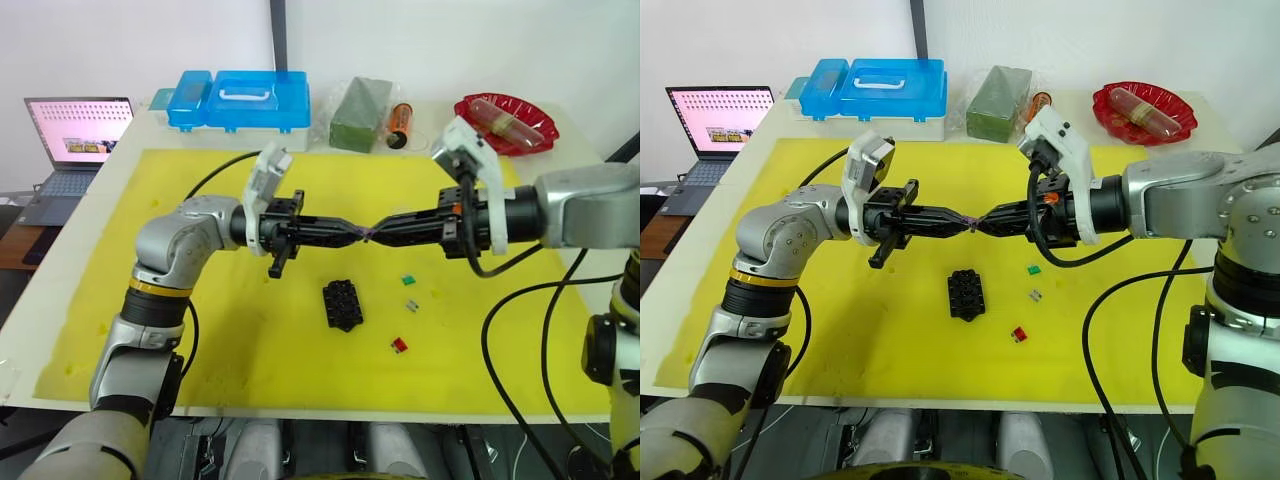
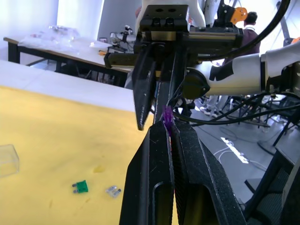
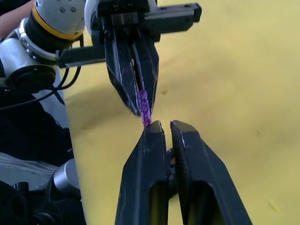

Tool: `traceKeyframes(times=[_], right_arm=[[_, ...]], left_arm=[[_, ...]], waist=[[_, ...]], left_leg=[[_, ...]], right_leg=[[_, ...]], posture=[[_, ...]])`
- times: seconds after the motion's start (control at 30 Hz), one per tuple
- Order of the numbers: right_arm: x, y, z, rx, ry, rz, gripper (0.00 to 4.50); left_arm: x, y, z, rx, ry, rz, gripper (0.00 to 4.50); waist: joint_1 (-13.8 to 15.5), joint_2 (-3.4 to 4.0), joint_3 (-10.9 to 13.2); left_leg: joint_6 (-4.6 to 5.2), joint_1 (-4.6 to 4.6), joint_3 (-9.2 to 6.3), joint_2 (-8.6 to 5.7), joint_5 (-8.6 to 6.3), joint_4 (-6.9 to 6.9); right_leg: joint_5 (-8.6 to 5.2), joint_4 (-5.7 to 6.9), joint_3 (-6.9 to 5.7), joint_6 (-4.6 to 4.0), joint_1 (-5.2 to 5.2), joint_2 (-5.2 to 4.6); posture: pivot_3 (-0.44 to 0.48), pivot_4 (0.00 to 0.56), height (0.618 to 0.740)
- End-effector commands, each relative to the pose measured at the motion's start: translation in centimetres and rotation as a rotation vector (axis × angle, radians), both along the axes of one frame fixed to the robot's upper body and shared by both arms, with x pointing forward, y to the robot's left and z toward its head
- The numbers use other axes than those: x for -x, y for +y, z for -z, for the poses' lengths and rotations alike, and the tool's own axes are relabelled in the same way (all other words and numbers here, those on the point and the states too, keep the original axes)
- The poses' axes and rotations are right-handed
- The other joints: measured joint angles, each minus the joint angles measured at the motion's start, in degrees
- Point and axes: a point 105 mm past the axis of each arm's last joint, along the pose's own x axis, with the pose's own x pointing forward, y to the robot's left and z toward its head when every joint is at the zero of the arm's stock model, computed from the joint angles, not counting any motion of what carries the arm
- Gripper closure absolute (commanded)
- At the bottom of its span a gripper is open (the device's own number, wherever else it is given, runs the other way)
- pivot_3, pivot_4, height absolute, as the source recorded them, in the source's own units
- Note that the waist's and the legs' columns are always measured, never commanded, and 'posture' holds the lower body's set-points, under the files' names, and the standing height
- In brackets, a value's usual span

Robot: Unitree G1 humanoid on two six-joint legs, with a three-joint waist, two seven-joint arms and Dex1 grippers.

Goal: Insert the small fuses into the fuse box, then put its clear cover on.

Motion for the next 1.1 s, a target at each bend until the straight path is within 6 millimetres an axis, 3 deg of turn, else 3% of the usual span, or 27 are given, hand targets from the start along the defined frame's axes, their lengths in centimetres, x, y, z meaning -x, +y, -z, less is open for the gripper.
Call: traceKeyframes(times=[0.03,0.47,0.57,0.63,1.1], right_arm=[[0.8,0.3,-1.0,-0.005,-0.018,-0.044,3.98],[1.2,-0.6,-0.4,0.078,-0.100,-0.001,3.98],[1.3,-0.9,-0.7,0.070,-0.102,0.002,3.41],[1.2,-0.8,-1.3,0.039,-0.094,-0.005,2.80],[0.8,0.8,-1.2,0.009,-0.013,-0.065,2.80]], left_arm=[[0.3,-0.1,-0.9,0.018,-0.054,0.003,4.50],[-0.2,0.4,-0.8,-0.007,-0.073,-0.016,4.50],[-0.3,0.6,-0.6,-0.025,-0.089,-0.020,4.50],[-0.3,0.5,-0.5,-0.031,-0.099,-0.017,4.50],[0.1,-0.1,0.2,-0.057,-0.164,0.017,4.50]], waist=[[0.1,0.00,0.0],[0.1,0.00,0.0],[0.2,0.00,0.0],[0.2,0.00,0.0],[0.1,0.00,0.0]], left_leg=[[0.00,0.00,0.01,0.00,0.00,0.00],[0.00,-0.01,0.00,-0.01,0.00,-0.01],[0.00,-0.01,0.00,-0.01,0.00,-0.01],[0.01,-0.01,0.00,-0.01,0.00,-0.01],[0.01,-0.01,0.00,0.01,0.00,-0.02]], right_leg=[[0.00,-0.01,0.00,0.00,0.00,0.00],[0.00,-0.03,0.00,0.00,0.00,0.03],[0.00,-0.04,0.00,0.00,0.00,0.03],[0.00,-0.05,0.00,0.00,0.00,0.02],[0.00,-0.07,0.00,-0.01,0.00,-0.02]], posture=[[0.000,0.150,0.740],[0.000,0.150,0.740],[0.000,0.150,0.740],[0.000,0.150,0.740],[0.000,0.150,0.740]])
